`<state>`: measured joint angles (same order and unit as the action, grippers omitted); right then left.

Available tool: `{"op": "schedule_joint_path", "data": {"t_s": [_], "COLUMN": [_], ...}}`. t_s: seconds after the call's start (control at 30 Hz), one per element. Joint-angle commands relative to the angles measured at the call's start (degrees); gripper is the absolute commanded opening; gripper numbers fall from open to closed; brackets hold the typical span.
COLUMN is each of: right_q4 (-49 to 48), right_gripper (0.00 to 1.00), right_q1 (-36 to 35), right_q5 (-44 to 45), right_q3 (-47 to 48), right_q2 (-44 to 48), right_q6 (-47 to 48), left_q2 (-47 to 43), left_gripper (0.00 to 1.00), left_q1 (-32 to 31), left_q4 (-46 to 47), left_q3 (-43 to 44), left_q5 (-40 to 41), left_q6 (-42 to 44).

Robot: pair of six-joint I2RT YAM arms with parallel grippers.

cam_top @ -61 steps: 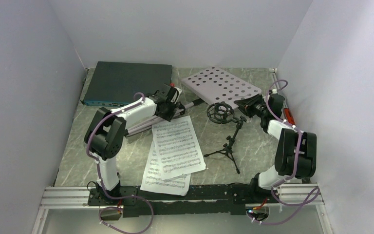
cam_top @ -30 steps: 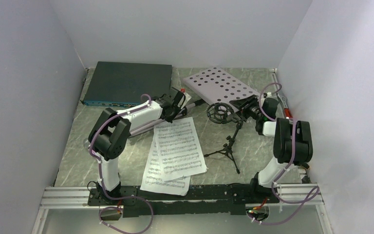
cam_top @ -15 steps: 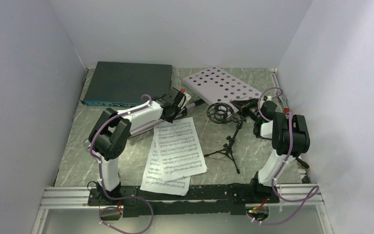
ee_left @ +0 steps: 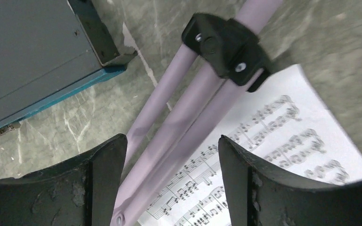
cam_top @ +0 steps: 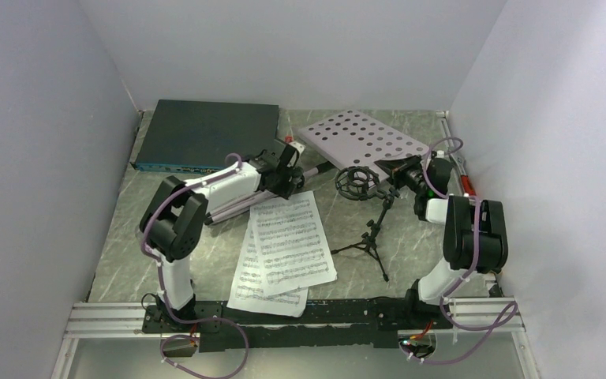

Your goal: Set up the instrument practice props

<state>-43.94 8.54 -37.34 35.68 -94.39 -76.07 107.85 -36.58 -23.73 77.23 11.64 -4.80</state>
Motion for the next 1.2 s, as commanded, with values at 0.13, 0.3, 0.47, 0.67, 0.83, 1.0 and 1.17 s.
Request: {"op": "schedule_joint_path", "data": {"t_s": [0.13, 0.3, 0.47, 0.67, 0.83, 1.0, 1.17], "right_q4": [2.48, 4.84, 5.66, 9.73, 12.49, 11.96, 14.61], "right_gripper": [0.0, 0.0, 0.0, 0.0, 0.0, 0.0, 0.0], "right_q1": [-3.2, -4.23, -5.8, -7.59, -11.44, -14.62, -17.52], "right_q5": [-4.44, -4.38, -4.81, -5.45, -6.1, -6.91, -6.91], "right_q3": [14.54, 18.38, 23.16, 30.82, 36.62, 40.1, 45.61], "right_q2": [15.22, 18.26, 19.1, 19.83, 19.95, 19.6, 18.7], "right_q6": [15.85, 17.69, 17.87, 21.12, 24.41, 25.61, 29.14], "left_q2": [-10.62, -14.08, -19.76, -27.1, -31.92, -35.7, -40.63], "left_gripper": [0.76, 0.75, 0.76, 0.77, 0.78, 0.78, 0.78], "left_q1": [0.69, 2.3, 5.6, 7.01, 7.55, 8.29, 11.35], "left_q4": [6.26, 7.68, 9.72, 11.47, 12.44, 11.85, 11.22], "left_q3": [-2.0, -3.84, -6.74, -10.19, -12.04, -13.42, -14.99], "left_q5": [-10.37, -11.73, -17.14, -18.41, -17.78, -16.08, -18.15], "left_q6": [-2.44, -3.55, -5.23, -5.26, -5.37, -4.37, -5.15]}}
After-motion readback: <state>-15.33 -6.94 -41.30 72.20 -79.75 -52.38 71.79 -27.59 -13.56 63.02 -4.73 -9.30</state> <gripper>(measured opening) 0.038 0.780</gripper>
